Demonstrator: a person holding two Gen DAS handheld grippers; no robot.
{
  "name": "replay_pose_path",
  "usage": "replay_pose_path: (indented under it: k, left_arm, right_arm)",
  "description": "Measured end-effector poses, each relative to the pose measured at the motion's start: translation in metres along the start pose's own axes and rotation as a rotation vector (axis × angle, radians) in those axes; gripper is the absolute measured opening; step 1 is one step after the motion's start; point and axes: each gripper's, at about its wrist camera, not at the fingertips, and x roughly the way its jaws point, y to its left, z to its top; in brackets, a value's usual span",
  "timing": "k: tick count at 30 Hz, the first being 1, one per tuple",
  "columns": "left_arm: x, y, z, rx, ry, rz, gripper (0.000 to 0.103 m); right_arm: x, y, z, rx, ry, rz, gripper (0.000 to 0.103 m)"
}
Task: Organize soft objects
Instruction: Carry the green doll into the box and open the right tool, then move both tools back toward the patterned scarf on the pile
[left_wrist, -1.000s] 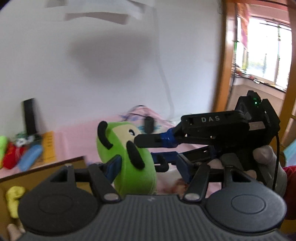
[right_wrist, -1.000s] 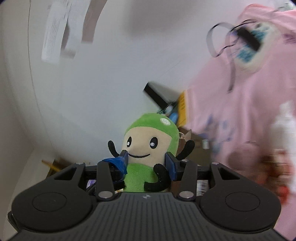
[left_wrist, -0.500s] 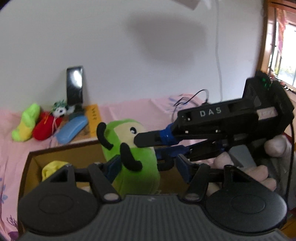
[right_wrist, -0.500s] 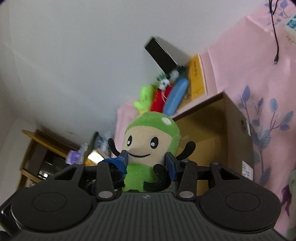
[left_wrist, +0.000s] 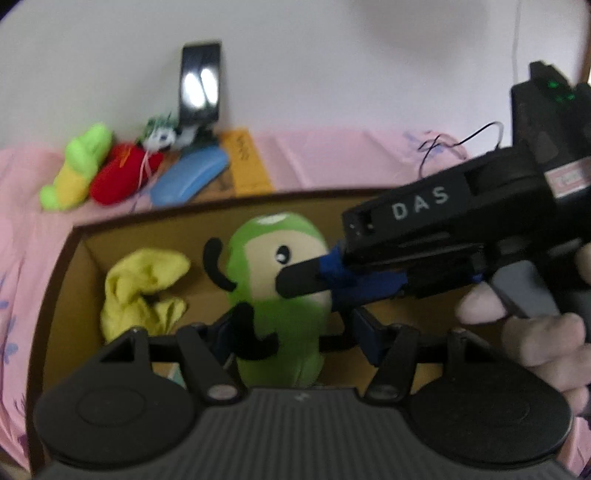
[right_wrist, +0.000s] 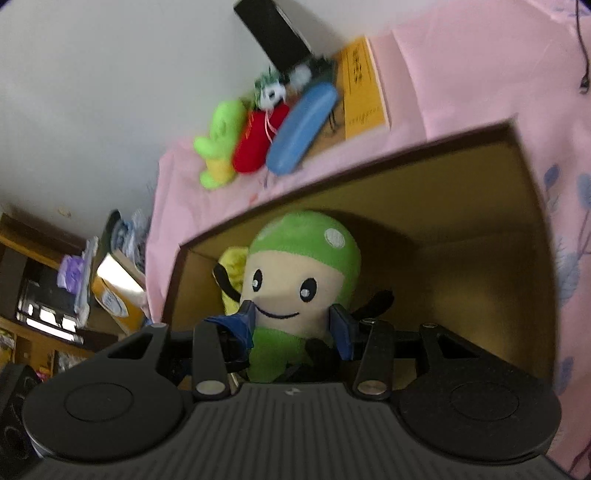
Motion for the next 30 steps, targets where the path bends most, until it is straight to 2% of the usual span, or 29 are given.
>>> replay_pose_path:
  k: [4, 11, 24, 30]
  left_arm:
    - [-0.005, 0.001, 0.001, -0.017, -0.002, -0.003, 0.063]
    - [-0.014, -0.007, -0.003, 0.0, 0.011, 0.014, 0.063]
    - [-0.069, -0.047, -0.009, 0.03, -0.073, -0.048, 0.063]
    - [-0.082, -0.08, -0.014, 0.076, -0.088, -0.109, 0.063]
  right_arm:
    - [0.006, -0.002, 0.001, 0.022, 0.033, -0.036, 0.029]
    - [-0.003, -0.003, 0.0, 0.027, 0.029, -0.021, 0.029]
    - [-0.061, -0.001, -0.025, 0.027, -0.101, 0.084, 0.029]
    - [-0.096, -0.012, -0.043, 0.032, -0.19, 0.073, 0.03]
